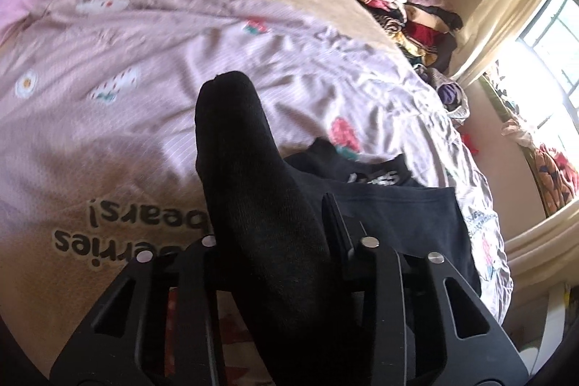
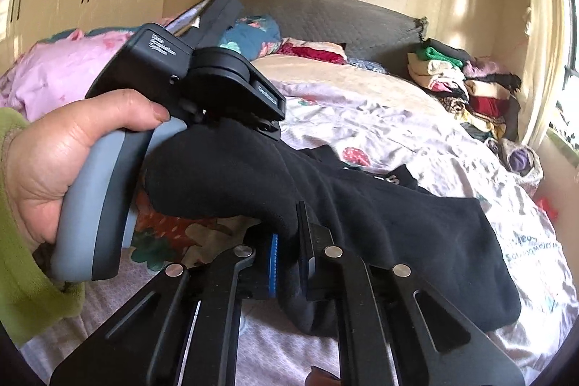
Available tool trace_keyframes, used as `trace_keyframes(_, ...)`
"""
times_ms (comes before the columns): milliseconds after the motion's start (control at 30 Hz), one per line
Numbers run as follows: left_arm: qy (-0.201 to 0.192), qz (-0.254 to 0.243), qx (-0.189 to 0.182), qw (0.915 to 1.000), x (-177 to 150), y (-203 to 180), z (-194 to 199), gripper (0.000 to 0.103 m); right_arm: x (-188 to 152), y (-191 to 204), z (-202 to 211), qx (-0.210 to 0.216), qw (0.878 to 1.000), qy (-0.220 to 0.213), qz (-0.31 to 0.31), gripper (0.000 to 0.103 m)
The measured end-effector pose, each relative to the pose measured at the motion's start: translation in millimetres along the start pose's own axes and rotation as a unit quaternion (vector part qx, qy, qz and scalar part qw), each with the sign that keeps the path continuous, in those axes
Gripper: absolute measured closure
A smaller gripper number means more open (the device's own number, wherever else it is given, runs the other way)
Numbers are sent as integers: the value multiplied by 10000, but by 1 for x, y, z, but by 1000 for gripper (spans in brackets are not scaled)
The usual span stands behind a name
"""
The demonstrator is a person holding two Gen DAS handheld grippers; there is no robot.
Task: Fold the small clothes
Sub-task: 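Lift the shirt edge with both grippers and fold it over the shirt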
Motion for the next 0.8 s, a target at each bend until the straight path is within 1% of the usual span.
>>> trace_keyframes(67, -89, -93, -31, 9999, 3, -13, 5, 80, 0, -8, 5, -32, 9999, -46, -105, 96)
trace_keyframes(400, -258, -464, -157, 9985, 9, -68, 10, 82, -7, -51, 23, -155, 9967, -135, -782, 96)
trace_keyframes(800, -203, -817, -260, 9961, 4, -127, -4, 82, -24, -96, 35, -240, 9893, -108, -1433, 97)
Point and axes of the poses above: each gripper's, at about its wrist camera, not at the fingertips, and z roughly against the way its jaws point, y to its left, x to its top, the point moved 7 cm from there along -z, roughly the way its jaws point, and after that the axes turned 1 degree about z, right-handed, at the moved point
